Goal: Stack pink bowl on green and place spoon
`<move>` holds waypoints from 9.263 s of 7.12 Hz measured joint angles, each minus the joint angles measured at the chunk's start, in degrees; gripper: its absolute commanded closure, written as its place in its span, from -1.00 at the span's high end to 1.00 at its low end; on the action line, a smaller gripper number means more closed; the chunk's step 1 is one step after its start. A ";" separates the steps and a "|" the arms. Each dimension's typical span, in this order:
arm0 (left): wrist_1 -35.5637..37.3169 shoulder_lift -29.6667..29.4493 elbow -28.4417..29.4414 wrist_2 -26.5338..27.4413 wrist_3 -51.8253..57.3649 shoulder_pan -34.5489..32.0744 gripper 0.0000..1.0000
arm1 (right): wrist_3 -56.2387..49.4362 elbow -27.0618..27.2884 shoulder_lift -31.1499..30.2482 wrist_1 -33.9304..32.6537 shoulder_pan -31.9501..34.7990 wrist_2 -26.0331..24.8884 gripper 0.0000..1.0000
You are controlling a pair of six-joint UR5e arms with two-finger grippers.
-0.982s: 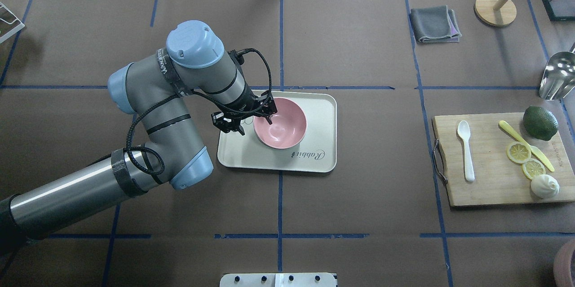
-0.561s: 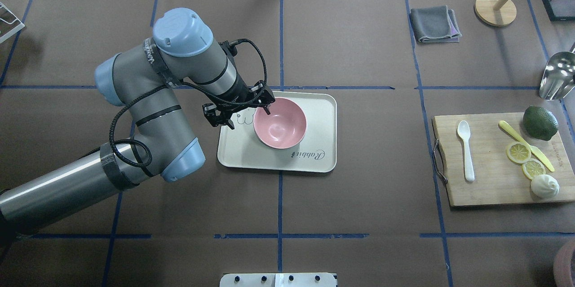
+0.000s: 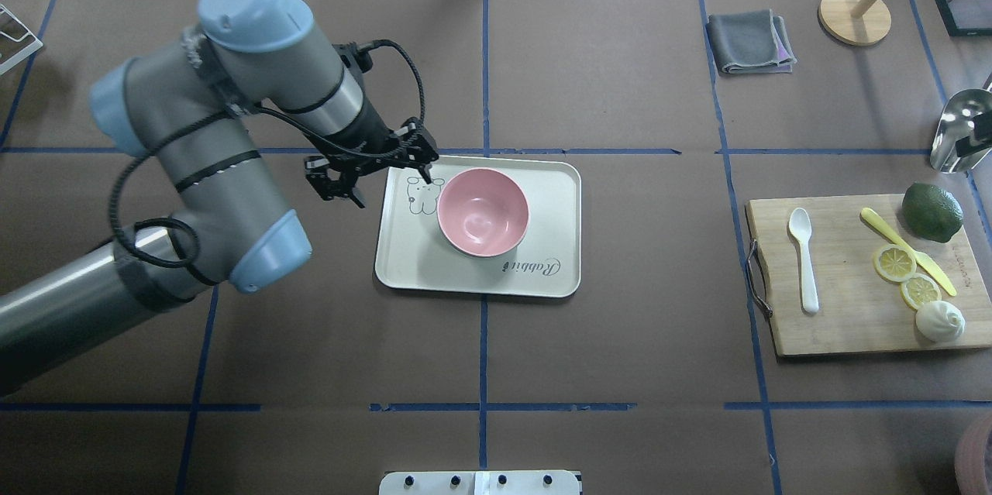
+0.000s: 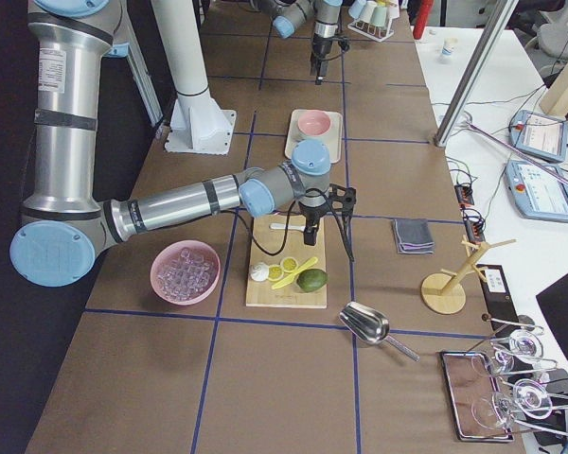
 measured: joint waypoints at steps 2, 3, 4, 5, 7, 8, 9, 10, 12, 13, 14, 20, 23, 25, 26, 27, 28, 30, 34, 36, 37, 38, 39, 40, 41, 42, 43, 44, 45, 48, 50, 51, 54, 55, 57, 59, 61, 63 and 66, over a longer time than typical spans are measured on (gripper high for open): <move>6.27 4.59 -6.52 -0.06 9.81 -4.15 1.00 | 9.27 -0.04 -0.14 4.21 -8.19 -5.57 1.00; 7.09 6.56 -8.09 -0.07 13.20 -5.85 1.00 | 12.44 -0.10 0.03 4.87 -12.09 -8.24 1.00; 7.37 7.63 -8.69 -0.07 15.00 -6.90 1.00 | 14.59 -0.32 0.43 5.10 -15.27 -10.26 1.00; 7.47 8.21 -8.89 -0.07 16.09 -7.60 1.00 | 15.45 -0.89 0.78 5.19 -17.25 -11.16 1.00; 7.53 9.33 -8.96 -0.13 18.22 -9.00 1.00 | 14.90 -3.26 2.22 5.28 -18.97 -11.57 1.00; 7.53 9.85 -9.04 -0.15 19.39 -9.69 1.00 | 13.41 -4.51 2.91 5.27 -19.54 -11.60 1.00; 7.53 10.75 -9.15 -0.15 20.98 -10.53 1.00 | 11.23 -5.32 3.24 5.21 -19.85 -11.59 1.00; 7.55 11.67 -9.26 -0.16 22.86 -11.37 1.00 | 9.93 -5.93 3.40 5.18 -20.13 -11.59 1.00; 7.57 12.59 -9.32 -0.20 24.72 -12.38 1.00 | 9.28 -8.18 4.57 5.23 -20.68 -11.66 1.00; 7.58 12.72 -9.33 -0.18 24.95 -12.54 1.00 | 9.45 -8.76 5.14 5.23 -20.75 -11.52 0.97; 7.58 12.79 -9.33 -0.17 25.05 -12.66 1.00 | 9.55 -8.88 5.36 5.21 -20.75 -11.31 0.90; 7.58 12.90 -9.34 -0.16 25.10 -12.91 1.00 | 9.71 -8.93 5.55 5.15 -20.76 -10.96 -0.68; 7.56 13.32 -9.26 -0.16 25.10 -12.89 1.00 | 9.69 -8.66 5.56 5.20 -20.76 -10.89 -1.00; 7.57 13.41 -9.29 -0.16 25.10 -12.89 1.00 | 9.75 -7.24 5.32 4.92 -20.60 -10.52 -1.00; 7.56 13.47 -9.37 -0.16 25.10 -12.90 1.00 | 9.76 -5.12 5.08 3.79 -19.91 -9.42 -1.00; 7.54 13.77 -9.47 -0.16 26.11 -13.19 1.00 | 9.75 -2.26 5.32 0.71 -18.79 -7.87 -1.00; 7.55 14.99 -9.74 -0.16 29.71 -13.99 1.00 | 9.76 0.61 6.51 -3.71 -18.21 -7.07 -1.00; 7.49 20.80 -10.23 0.14 45.20 -17.53 1.00 | 10.08 3.62 13.90 -14.66 -18.06 -5.35 -1.00; 6.65 29.08 -8.89 -0.12 63.62 -28.65 1.00 | 21.11 1.61 32.25 -25.72 -27.23 -6.61 -1.00; 6.37 32.77 -7.70 0.17 75.23 -30.45 1.00 | 26.26 -4.40 41.27 -25.97 -31.48 -8.71 -1.00; 6.30 33.34 -6.06 0.24 77.34 -30.71 1.00 | 27.83 -8.15 45.55 -25.93 -32.64 -9.29 -1.00; 6.27 33.33 -4.47 0.27 78.09 -30.90 1.00 | 28.77 -12.21 49.56 -25.82 -33.28 -9.71 -1.00; 6.26 33.23 -3.32 0.28 78.34 -31.11 1.00 | 29.16 -15.63 52.79 -25.76 -33.60 -9.94 -1.00; 6.26 33.18 -2.73 0.28 78.42 -31.30 1.00 | 29.25 -17.74 54.70 -25.70 -33.71 -10.05 -1.00; 6.28 33.16 -2.48 0.28 78.44 -31.38 1.00 | 29.18 -19.38 55.91 -25.62 -33.73 -10.09 -1.00; 6.31 33.15 -2.40 0.28 78.43 -31.40 1.00 | 29.06 -21.02 56.96 -25.56 -33.76 -10.11 -1.00; 6.34 33.12 -2.36 0.30 78.37 -31.42 1.00 | 29.00 -22.39 57.72 -25.50 -33.76 -10.12 -1.00; 6.34 33.10 -2.33 0.32 78.34 -31.42 1.00 | 28.97 -23.03 58.02 -25.48 -33.77 -10.21 -1.00; 6.34 33.10 -2.32 0.32 78.33 -31.46 1.00 | 28.90 -23.47 58.12 -25.31 -33.77 -10.84 -0.99; 6.42 33.00 -2.30 0.90 78.28 -31.51 1.00 | 29.31 -27.01 58.42 -19.91 -33.77 -12.20 -0.95; 6.43 32.43 -1.84 1.49 78.22 -31.52 1.00 | 29.43 -27.18 58.48 -19.18 -33.76 -11.94 0.44; 6.43 32.22 -1.63 1.56 78.20 -31.52 1.00 | 29.44 -27.15 58.41 -19.13 -33.72 -11.76 0.98; 6.44 32.09 -1.52 1.60 78.19 -31.52 1.00 | 29.69 -26.23 57.96 -19.09 -33.54 -11.31 0.98; 6.44 32.09 -1.45 1.60 78.19 -31.52 1.00 | 30.05 -26.04 57.84 -19.14 -33.34 -11.23 0.98; 6.38 31.89 0.13 1.58 78.33 -31.55 1.00 | 30.13 -24.29 57.35 -20.60 -31.52 -11.26 0.99; 5.23 31.77 4.03 1.44 78.89 -32.58 1.00 | 26.04 -14.85 53.99 -27.97 -27.41 -11.77 0.99; 3.40 31.71 8.80 0.95 83.11 -36.27 1.00 | 12.34 -3.35 45.84 -33.35 -19.46 -10.96 0.99; 2.98 31.71 13.03 -1.95 86.46 -41.76 1.00 | -6.25 0.41 36.24 -33.74 -8.31 -6.14 0.99; 1.93 31.88 16.93 -8.27 83.57 -45.05 1.00 | -39.54 -2.10 21.83 -33.72 9.81 0.78 0.99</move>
